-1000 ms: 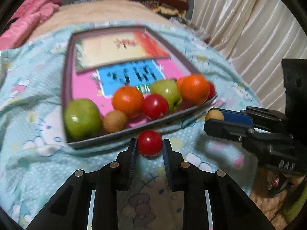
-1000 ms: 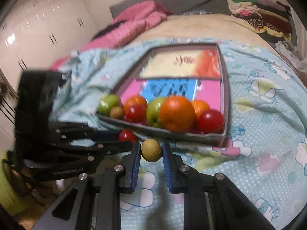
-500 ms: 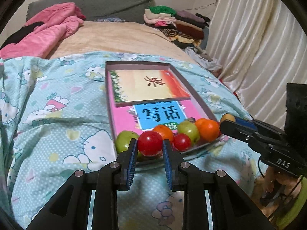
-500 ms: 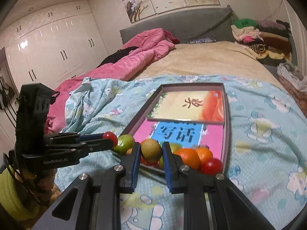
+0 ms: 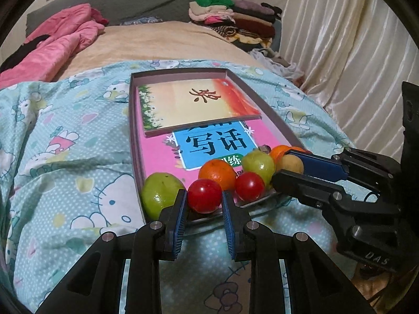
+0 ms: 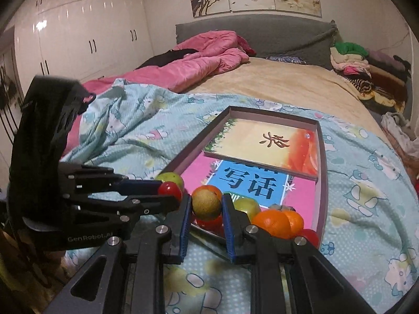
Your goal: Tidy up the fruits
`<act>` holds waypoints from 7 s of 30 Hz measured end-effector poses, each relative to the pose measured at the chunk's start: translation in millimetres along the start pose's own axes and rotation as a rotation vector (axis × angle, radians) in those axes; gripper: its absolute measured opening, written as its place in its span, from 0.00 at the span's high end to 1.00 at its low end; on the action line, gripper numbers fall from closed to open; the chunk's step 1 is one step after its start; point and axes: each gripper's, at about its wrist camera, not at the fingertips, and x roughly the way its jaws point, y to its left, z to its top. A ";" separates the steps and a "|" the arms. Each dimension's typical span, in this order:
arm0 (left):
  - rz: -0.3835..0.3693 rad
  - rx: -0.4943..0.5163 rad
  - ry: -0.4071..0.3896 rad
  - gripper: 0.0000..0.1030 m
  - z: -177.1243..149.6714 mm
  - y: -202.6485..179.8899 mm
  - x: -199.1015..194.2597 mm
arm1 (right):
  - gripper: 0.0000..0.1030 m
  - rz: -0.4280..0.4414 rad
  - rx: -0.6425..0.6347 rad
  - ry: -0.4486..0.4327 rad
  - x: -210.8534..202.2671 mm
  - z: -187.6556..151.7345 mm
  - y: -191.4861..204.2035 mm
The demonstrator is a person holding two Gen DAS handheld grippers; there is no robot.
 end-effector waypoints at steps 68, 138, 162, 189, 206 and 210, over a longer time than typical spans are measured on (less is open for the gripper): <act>-0.021 0.010 0.031 0.70 0.9 -4.7 19.4 | 0.72 -0.106 -0.133 0.058 21.6 -17.7 7.9; 0.016 -0.148 -0.108 0.22 7.8 14.5 -24.6 | 0.22 -0.216 -0.105 -0.087 -5.1 -8.9 4.7; 0.107 -0.197 -0.006 0.21 -38.4 -19.4 -85.7 | 0.01 -0.185 0.269 -0.020 -86.0 -25.3 -4.5; 0.157 -0.192 0.048 0.21 -75.7 -30.3 -67.4 | 0.01 -0.242 0.239 -0.016 -89.2 -57.8 14.0; 0.174 -0.176 0.031 0.21 -73.4 -32.8 -70.6 | 0.01 -0.248 0.249 -0.041 -92.5 -57.0 13.1; 0.177 -0.177 0.027 0.21 -72.9 -32.5 -71.4 | 0.01 -0.255 0.233 -0.045 -93.1 -56.9 15.2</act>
